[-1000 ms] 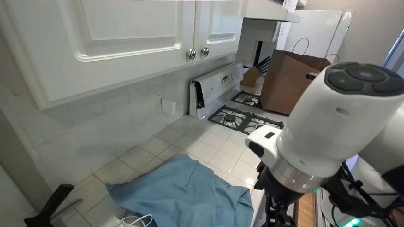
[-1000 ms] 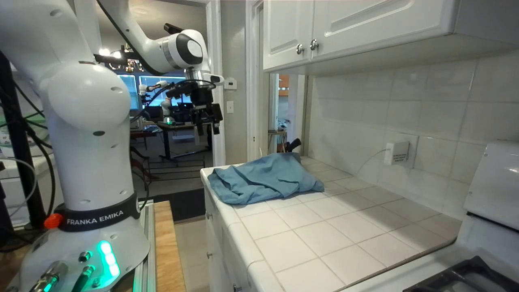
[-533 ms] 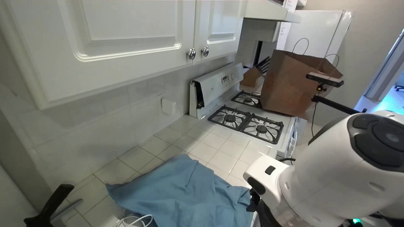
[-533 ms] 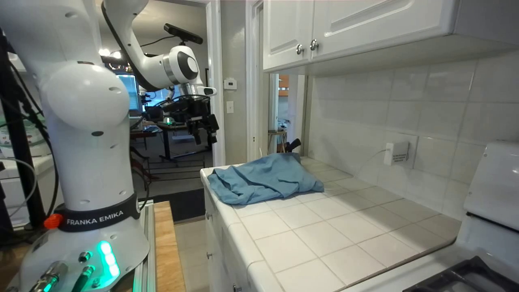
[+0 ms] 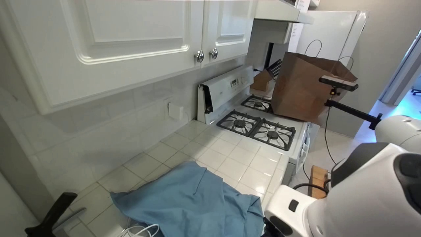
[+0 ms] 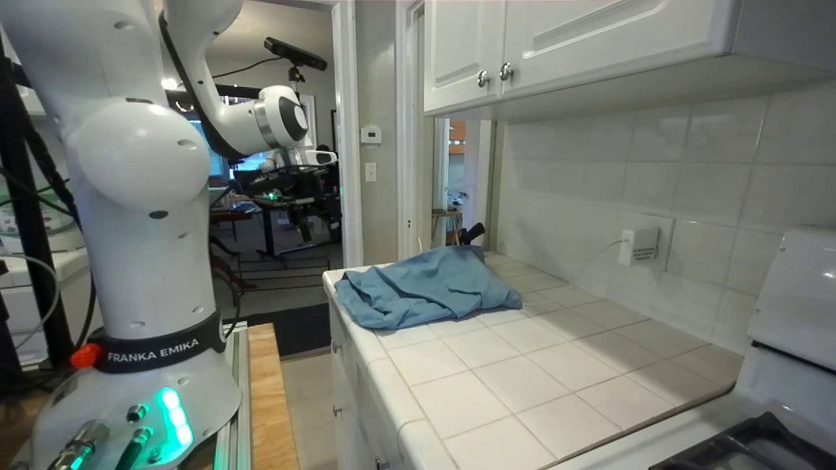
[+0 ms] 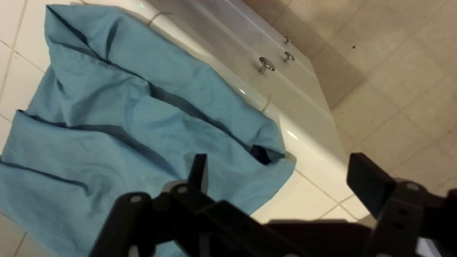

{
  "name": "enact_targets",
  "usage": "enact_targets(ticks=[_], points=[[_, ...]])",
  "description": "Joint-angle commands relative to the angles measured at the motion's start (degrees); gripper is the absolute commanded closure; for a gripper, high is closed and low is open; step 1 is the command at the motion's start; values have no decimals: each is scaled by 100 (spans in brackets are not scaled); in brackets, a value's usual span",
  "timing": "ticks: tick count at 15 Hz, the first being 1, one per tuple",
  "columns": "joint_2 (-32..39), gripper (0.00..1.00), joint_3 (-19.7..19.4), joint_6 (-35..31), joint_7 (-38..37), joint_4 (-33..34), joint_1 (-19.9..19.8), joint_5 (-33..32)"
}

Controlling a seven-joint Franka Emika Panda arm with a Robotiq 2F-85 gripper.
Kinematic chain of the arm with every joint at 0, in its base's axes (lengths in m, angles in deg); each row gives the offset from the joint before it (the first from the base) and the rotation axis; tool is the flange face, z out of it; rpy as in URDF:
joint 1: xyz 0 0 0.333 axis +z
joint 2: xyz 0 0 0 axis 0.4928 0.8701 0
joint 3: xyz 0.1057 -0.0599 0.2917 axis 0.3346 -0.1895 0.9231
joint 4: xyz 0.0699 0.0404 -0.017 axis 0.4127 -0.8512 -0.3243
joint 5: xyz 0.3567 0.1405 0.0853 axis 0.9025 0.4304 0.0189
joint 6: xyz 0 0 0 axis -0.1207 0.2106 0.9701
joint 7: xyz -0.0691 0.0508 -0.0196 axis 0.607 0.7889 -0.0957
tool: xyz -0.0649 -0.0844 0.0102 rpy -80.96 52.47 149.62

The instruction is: Fold the towel in half

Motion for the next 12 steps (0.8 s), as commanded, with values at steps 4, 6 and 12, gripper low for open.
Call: enact_targets(ticks=[4,6,12], points=[[467,0,584,-578,-1038,-199,-443,-2303],[578,0,689,-425,-1348,-136,-555,-3048],[1216,0,937,100,-2373,210,-564,-4601]])
